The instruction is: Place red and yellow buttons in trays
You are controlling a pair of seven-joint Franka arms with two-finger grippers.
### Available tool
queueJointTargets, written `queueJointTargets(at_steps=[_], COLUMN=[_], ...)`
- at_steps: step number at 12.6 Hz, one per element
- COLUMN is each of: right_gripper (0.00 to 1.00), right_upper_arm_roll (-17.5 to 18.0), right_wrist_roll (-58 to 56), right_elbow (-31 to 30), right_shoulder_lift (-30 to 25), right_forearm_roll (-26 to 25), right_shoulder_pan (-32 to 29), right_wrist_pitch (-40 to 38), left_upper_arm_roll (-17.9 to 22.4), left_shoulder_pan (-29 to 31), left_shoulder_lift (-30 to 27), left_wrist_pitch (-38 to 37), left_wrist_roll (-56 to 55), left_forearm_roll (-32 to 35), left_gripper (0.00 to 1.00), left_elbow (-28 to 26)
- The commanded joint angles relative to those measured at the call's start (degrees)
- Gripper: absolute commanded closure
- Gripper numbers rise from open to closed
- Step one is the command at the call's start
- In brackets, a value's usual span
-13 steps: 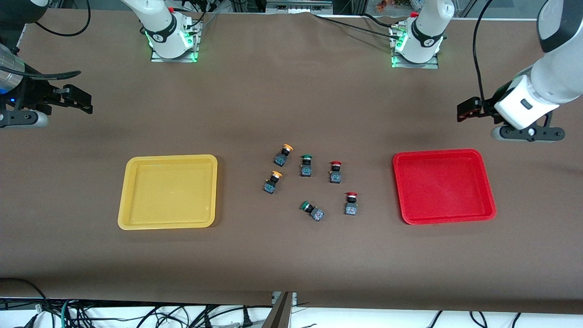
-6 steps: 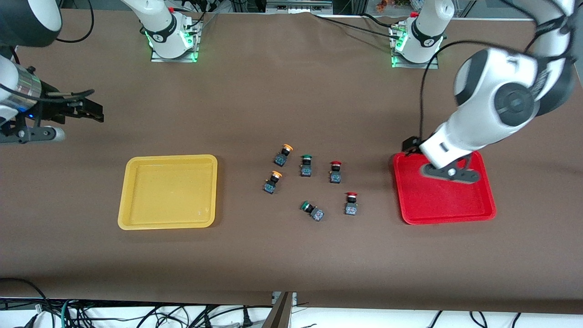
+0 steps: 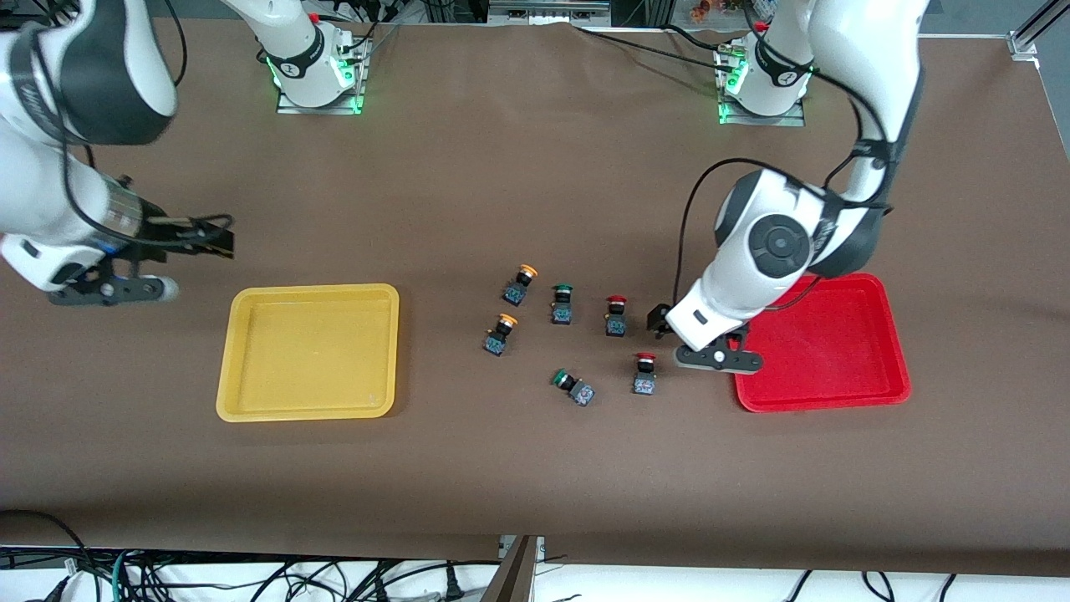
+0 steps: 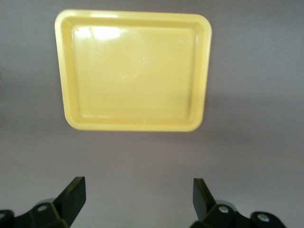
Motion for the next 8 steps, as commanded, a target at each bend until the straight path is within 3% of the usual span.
queueJointTargets(at_steps=[1, 6, 8], right_gripper=[0.00, 0.00, 0.00], right_upper_arm_roll=[-0.12, -0.12, -0.12], right_wrist_roll=[7.93, 22.43, 28.76], right_elbow=[1.28, 1.28, 1.28], right_shoulder_lift=[5.78, 15.20, 17.92], right_forearm_roll=[0.66, 2.68, 2.68], right_shoulder_pan=[3.56, 9.18, 12.00], right_wrist_pitch=[6.29, 20.89, 24.93], left_upper_arm_roll=[0.70, 0.96, 1.31], left_shoulder_pan=[-2.24, -3.91, -3.74], left_shoulder_lift=[4.97, 12.70, 13.07], left_wrist_pitch=[6.88, 23.93, 26.34], left_wrist_roll=[-1.39, -1.40, 0.09], left_forearm_roll=[-1.38, -0.33, 0.72], left_gripper=[0.00, 0.00, 0.00], left_elbow=[1.49, 0.52, 0.69])
